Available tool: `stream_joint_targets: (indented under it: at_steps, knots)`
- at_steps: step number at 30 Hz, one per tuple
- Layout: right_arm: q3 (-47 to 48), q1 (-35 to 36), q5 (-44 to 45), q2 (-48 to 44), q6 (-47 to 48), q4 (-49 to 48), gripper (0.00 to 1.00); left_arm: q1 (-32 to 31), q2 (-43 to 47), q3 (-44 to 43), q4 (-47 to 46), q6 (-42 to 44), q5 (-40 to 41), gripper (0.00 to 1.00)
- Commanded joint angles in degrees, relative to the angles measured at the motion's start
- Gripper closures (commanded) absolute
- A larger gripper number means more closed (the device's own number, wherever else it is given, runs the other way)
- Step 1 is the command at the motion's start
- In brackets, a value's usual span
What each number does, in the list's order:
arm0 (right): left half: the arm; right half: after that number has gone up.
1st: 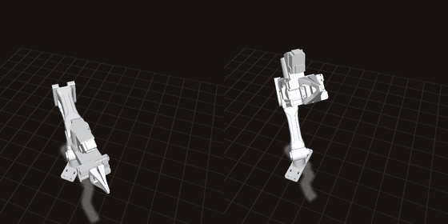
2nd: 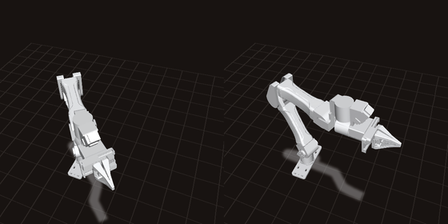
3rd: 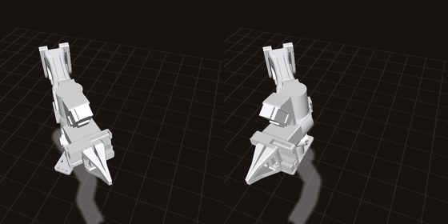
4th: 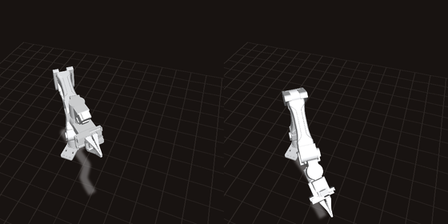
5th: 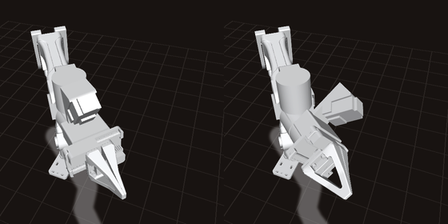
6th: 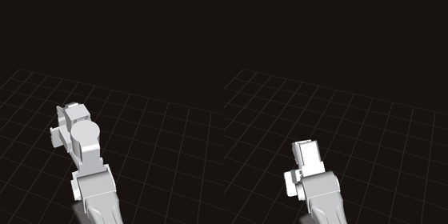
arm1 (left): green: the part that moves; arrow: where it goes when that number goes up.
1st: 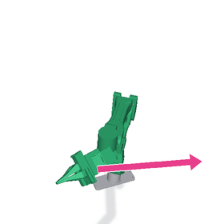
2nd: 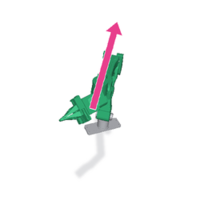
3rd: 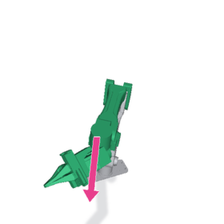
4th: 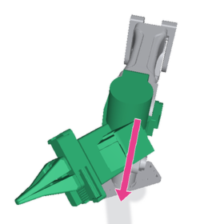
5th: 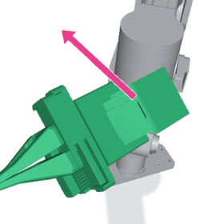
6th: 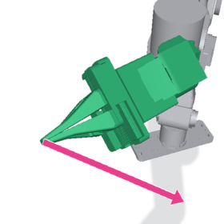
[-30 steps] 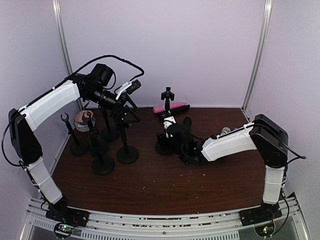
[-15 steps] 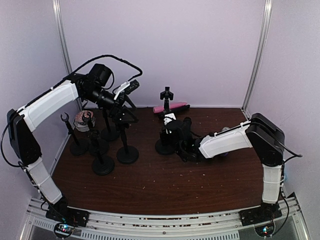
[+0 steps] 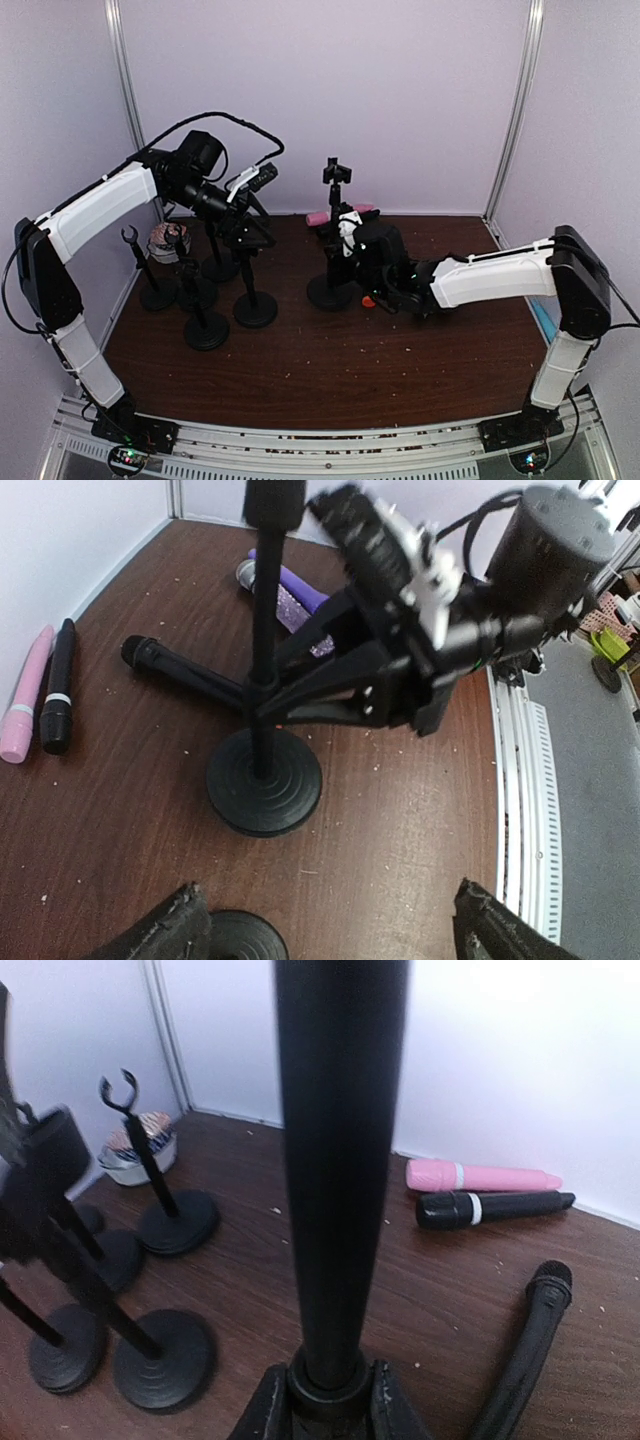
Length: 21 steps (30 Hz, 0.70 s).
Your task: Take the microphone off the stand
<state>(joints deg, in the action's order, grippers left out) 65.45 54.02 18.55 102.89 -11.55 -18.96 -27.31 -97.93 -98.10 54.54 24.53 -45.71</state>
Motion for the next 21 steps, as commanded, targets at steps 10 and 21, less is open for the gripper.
stream_joint_targets:
  at_steps: [10,21]
  knots:
    - [4.5,0.6,-21.7,-17.1,-14.8,6.0,1.0,-6.3,-3.2,-2.4,-2.6,-1.2,-0.7,0.19]
    - [7.5,2.9,-22.9,-18.1,-15.0,8.2,1.0,-9.5,-5.2,-3.9,-2.6,-3.0,-5.1,0.38]
